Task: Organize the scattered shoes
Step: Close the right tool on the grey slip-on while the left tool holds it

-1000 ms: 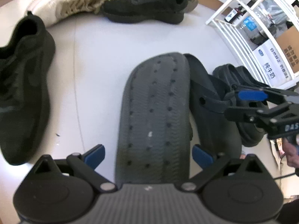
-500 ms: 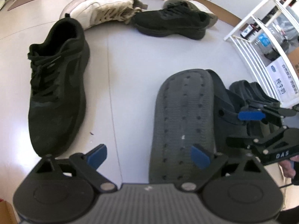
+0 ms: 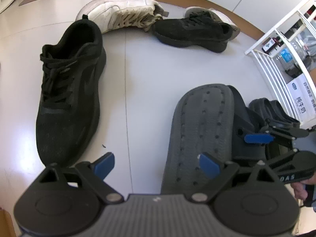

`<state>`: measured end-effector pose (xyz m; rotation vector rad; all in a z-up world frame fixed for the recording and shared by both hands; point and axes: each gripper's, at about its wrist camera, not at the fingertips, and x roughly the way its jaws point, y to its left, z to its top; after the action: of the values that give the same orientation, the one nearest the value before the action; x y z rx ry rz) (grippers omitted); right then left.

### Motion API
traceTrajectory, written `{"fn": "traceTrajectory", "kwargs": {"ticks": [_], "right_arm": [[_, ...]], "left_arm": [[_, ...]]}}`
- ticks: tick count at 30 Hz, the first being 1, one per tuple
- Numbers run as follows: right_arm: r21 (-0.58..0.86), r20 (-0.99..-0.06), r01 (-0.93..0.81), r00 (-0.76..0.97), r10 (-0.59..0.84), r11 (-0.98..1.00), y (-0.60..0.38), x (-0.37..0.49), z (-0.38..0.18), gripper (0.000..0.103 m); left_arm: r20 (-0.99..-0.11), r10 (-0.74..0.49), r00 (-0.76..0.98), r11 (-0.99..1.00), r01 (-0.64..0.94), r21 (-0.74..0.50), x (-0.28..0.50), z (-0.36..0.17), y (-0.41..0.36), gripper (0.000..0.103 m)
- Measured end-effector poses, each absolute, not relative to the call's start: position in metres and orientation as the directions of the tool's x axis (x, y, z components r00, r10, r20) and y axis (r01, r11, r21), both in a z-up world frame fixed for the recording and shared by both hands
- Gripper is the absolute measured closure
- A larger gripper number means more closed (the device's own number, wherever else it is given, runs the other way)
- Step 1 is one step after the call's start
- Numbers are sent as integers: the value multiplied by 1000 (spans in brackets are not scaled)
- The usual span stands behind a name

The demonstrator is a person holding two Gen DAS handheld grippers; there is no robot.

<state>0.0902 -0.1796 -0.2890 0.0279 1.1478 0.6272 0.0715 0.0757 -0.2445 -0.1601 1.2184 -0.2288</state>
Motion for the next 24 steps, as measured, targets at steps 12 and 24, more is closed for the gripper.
{"fn": "traceTrajectory", "kwargs": {"ticks": [12,24], "right_arm": [[339,-820,-483,268,505,807,-146,105,-288,21],[354,-795,-511,276,540,783,-120,121,-279,21]], "left_arm": [[-895,-182,407,980,-3,-201,77,-227,110,8],[-896,-157,416,982,-31,-186,79,-228,120,8]]}}
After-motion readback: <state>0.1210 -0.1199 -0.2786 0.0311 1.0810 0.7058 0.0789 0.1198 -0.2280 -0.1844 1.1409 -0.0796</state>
